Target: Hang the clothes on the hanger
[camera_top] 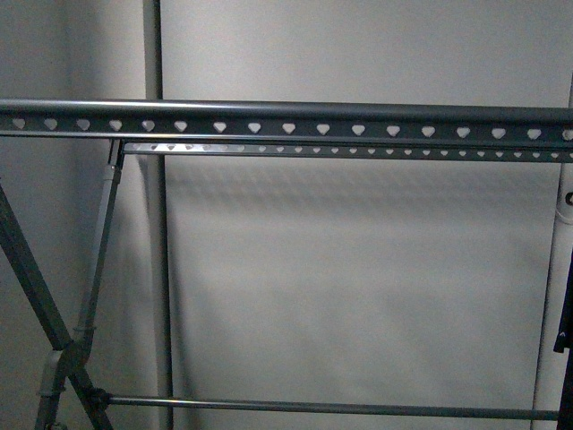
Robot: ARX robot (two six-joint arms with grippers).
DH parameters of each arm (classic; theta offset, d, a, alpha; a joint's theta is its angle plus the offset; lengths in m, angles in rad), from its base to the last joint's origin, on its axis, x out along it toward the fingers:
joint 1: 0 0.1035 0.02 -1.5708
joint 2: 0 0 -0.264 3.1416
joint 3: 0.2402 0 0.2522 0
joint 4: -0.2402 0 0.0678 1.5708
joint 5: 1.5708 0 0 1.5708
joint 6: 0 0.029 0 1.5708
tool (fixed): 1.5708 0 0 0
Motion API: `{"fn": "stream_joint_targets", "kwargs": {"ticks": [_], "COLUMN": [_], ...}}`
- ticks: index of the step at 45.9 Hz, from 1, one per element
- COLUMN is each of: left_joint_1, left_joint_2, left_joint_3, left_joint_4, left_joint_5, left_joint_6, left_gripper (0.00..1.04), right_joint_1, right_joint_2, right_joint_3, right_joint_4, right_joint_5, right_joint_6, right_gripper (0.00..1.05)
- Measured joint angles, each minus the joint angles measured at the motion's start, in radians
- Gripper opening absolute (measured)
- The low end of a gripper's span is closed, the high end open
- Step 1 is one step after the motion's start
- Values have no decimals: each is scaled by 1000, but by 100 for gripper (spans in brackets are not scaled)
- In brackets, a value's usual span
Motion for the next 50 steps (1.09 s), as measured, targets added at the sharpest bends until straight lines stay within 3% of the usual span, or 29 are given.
{"fn": "stream_joint_targets", "kwargs": {"ticks": [8, 17, 22, 25, 28, 35, 42, 46, 50], "left_joint_1": [-84, -104, -78, -58, -55, -108, -199, -234, -240], "left_joint_2": [-75, -90, -74, -45, -7, 56, 64, 66, 66], "left_joint_3": [22, 100, 167, 230, 278, 318, 326, 314, 312], "left_joint_4": [6, -193, -287, -356, -409, -357, -249, -120, -96], "left_joint_5": [389, 744, 948, 985, 962, 907, 908, 885, 883], "left_joint_6": [279, 585, 888, 1143, 1426, 1901, 2116, 2139, 2152], "left_gripper": [4, 4, 4, 4, 4, 4, 4, 4, 4], "right_joint_1": [0, 0, 0, 0, 0, 0, 0, 0, 0], "right_joint_2": [0, 0, 0, 0, 0, 0, 0, 0, 0], "right_joint_3": [0, 0, 0, 0, 0, 0, 0, 0, 0], "right_joint_4": [0, 0, 0, 0, 0, 0, 0, 0, 0], "right_joint_5": [0, 0, 0, 0, 0, 0, 0, 0, 0], "right_joint_6": [0, 0, 0, 0, 0, 0, 0, 0, 0], "right_gripper": [97, 97, 97, 97, 97, 97, 97, 97, 97]}}
